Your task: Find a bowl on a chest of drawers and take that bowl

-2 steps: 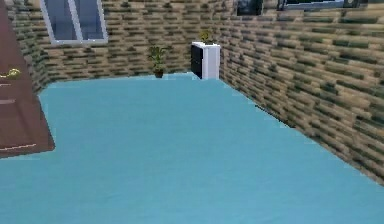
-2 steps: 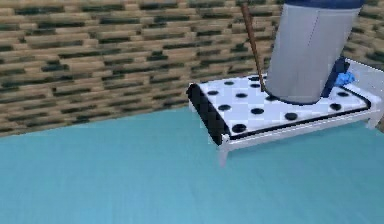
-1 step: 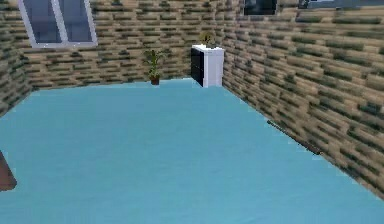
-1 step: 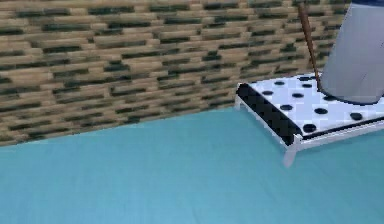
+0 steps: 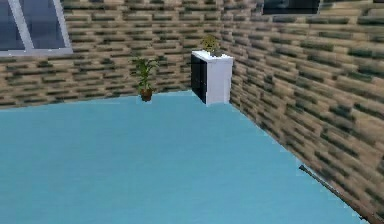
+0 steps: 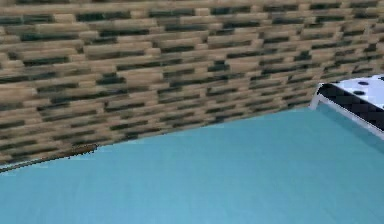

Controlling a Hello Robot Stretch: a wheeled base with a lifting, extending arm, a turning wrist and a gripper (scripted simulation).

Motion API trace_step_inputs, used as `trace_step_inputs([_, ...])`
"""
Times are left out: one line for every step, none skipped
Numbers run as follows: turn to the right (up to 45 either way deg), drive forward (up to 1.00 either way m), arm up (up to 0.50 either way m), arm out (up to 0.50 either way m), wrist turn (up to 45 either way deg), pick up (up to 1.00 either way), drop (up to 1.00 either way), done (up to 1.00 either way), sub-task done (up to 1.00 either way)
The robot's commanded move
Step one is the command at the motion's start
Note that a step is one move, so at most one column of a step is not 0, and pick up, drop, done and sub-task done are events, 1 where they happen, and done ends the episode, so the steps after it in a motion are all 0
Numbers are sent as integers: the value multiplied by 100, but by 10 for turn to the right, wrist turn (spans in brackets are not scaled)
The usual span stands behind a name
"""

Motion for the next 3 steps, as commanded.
trace_step_inputs([0, 100, 0, 0, 0, 0, 0, 0, 0])
trace_step_inputs([0, 100, 0, 0, 0, 0, 0, 0, 0])
trace_step_inputs([60, 0, 0, 0, 0, 0, 0, 0, 0])
